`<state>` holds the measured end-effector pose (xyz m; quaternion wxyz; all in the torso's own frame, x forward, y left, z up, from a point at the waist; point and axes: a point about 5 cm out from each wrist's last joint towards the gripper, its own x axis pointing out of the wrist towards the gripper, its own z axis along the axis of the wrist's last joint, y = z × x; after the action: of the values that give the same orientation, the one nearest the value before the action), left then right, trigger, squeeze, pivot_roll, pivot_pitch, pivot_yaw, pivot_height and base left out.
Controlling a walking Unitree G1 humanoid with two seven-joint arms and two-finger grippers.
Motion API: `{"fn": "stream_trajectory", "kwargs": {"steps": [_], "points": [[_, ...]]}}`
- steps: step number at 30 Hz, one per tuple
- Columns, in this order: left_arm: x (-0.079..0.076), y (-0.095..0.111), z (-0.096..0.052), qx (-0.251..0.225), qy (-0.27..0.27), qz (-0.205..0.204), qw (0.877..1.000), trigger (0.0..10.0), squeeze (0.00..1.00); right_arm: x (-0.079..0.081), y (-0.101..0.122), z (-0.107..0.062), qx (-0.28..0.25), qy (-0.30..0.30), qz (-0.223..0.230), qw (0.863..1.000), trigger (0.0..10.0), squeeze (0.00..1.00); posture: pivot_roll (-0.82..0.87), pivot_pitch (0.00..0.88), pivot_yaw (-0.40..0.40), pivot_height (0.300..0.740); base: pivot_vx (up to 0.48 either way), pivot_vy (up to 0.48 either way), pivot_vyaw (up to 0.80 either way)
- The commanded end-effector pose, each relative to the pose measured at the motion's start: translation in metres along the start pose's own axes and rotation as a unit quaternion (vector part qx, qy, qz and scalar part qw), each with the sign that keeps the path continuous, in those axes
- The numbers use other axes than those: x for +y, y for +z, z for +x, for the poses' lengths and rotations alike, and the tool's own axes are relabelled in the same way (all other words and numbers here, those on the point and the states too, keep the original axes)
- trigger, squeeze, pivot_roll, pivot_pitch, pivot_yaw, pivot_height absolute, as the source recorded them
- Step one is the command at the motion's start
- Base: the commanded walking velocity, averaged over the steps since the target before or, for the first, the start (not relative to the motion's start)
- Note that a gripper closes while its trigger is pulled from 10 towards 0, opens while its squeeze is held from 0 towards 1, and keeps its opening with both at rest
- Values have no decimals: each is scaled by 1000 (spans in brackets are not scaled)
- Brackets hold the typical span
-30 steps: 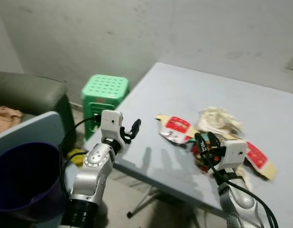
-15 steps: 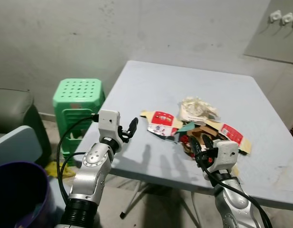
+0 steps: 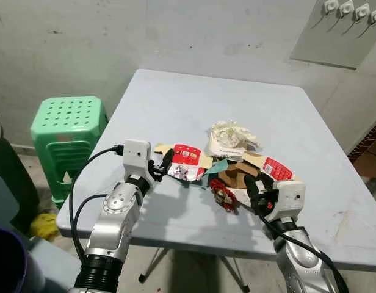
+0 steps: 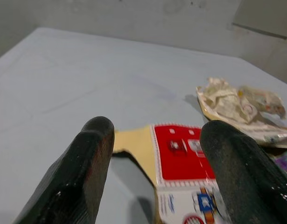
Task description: Picking trash to rubbish bin
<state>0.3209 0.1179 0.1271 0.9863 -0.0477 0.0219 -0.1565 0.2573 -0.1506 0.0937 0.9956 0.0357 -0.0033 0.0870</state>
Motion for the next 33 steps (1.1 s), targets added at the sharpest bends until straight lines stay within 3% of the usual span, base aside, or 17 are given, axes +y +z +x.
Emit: {"fn": "stream_trajectory", "kwargs": {"steps": [1, 6, 9, 18, 23, 26, 27, 28, 33], "points": [[-6, 1, 2, -5, -10, 0, 1000, 10000, 0, -6, -1, -2, 6, -8, -6, 1000, 10000, 0, -63, 0, -63, 740, 0, -412, -663], [-8, -1, 2, 2, -5, -16, 1000, 10000, 0, -5, -2, -3, 9, -8, -8, 1000, 10000, 0, -61, 0, -65, 740, 0, -82, -648], [-11, 0, 2, -8, -6, -3, 1000, 10000, 0, -4, -3, -5, 12, -7, -5, 1000, 10000, 0, -63, 0, -66, 740, 0, 0, -571], [-6, -3, 0, 8, 20, 27, 999, 10000, 0, -7, -7, -6, 27, -11, -4, 1000, 10000, 0, -59, 0, -69, 740, 0, 0, 0], [-5, -4, -1, 12, 27, 30, 999, 10000, 0, -16, -15, -6, 78, -61, -28, 995, 10000, 0, -57, 0, -68, 740, 0, 0, 0], [-6, -4, -4, 8, 18, 42, 999, 10000, 0, -14, -10, -7, 51, -26, -30, 998, 10000, 0, -53, 0, -68, 740, 0, 0, 0], [-6, -4, -6, 5, 16, 47, 999, 10000, 0, -14, -10, -8, 48, -22, -21, 998, 10000, 616, -52, 0, -67, 740, 0, 0, 0], [-5, -5, -6, 7, 18, 51, 999, 10000, 0, -14, -11, -8, 53, -24, -14, 998, 10000, 1000, -52, 0, -67, 740, 0, 0, 0], [-1, -5, -9, 7, 23, 48, 999, 10000, 0, -14, -10, -9, 54, -23, 1, 998, 10000, 1000, -47, 0, -66, 740, 0, 0, 0]]}}
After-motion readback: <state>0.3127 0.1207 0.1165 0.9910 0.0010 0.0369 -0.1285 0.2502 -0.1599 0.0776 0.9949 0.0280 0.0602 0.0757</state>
